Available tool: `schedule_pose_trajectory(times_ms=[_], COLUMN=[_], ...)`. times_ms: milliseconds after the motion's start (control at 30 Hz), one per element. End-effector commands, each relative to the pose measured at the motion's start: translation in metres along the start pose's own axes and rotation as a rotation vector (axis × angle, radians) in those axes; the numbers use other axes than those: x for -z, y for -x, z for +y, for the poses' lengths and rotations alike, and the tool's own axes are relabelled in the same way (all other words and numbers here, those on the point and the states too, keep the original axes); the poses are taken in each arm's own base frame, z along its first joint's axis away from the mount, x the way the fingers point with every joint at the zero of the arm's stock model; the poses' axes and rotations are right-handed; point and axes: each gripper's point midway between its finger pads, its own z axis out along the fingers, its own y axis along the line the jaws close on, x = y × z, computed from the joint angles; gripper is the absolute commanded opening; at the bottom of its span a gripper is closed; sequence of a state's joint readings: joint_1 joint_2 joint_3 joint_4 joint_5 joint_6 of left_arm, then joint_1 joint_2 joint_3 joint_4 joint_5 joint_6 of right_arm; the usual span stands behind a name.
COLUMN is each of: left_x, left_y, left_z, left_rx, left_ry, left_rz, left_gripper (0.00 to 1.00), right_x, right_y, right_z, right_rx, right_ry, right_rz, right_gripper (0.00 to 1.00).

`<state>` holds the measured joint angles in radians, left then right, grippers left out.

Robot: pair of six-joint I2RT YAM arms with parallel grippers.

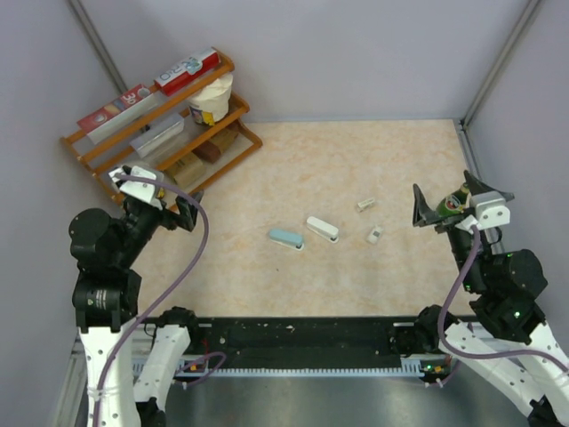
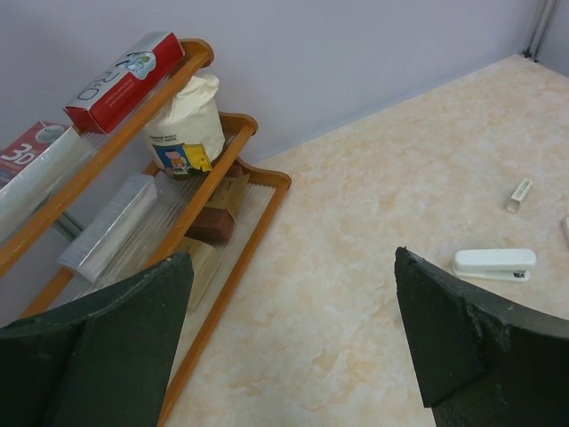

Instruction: Load the staples into the stapler

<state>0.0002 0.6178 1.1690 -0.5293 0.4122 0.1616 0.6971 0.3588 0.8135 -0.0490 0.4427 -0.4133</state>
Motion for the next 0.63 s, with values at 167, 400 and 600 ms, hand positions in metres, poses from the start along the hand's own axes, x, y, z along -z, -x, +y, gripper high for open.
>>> schedule_pose_trajectory(times_ms=[167, 400, 600], left_x=[-0.007, -0.011, -0.012], left_y=[0.010, 0.002, 0.000], left_z=[-0.002, 0.000, -0.002], left_rx=[0.005, 0.010, 0.014], left_ry=[-0.046, -0.043, -0.054], left_rz=[-0.038, -0.019, -0.016], left_gripper=[0.99, 0.99, 0.99], right_x=[0.001, 0.002, 0.002], right_y=[0.010, 0.015, 0.027], right_z=[-0.005, -0.011, -0.030], right_rx=[-0.062, -0.042, -0.066], right_ry=[-0.039, -0.058, -0.145], right_rz=[-0.091, -0.092, -0.107], right_gripper=[0.99, 0.99, 0.99])
